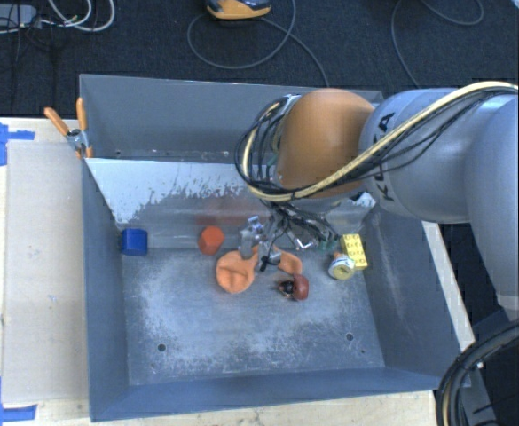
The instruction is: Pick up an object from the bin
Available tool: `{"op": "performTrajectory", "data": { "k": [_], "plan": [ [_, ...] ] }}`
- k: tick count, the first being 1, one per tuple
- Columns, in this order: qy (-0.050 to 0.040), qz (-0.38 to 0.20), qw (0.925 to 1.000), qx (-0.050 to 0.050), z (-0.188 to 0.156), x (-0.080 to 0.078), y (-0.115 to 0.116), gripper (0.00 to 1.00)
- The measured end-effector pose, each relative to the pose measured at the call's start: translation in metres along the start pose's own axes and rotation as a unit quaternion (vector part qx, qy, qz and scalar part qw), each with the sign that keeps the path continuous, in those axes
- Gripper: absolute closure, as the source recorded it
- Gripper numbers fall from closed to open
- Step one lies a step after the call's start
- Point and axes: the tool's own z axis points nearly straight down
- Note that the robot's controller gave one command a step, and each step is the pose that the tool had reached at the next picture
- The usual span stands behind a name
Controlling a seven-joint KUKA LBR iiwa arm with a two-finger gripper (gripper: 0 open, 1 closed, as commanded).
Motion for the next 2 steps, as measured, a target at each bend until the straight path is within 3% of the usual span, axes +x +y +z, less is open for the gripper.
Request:
{"op": "performTrajectory", "data": {
  "k": [2],
  "plan": [
    [-0.0005,-0.022,0.9998,0.0,-0.091,0.004,0.011,1.0]
  ]
}}
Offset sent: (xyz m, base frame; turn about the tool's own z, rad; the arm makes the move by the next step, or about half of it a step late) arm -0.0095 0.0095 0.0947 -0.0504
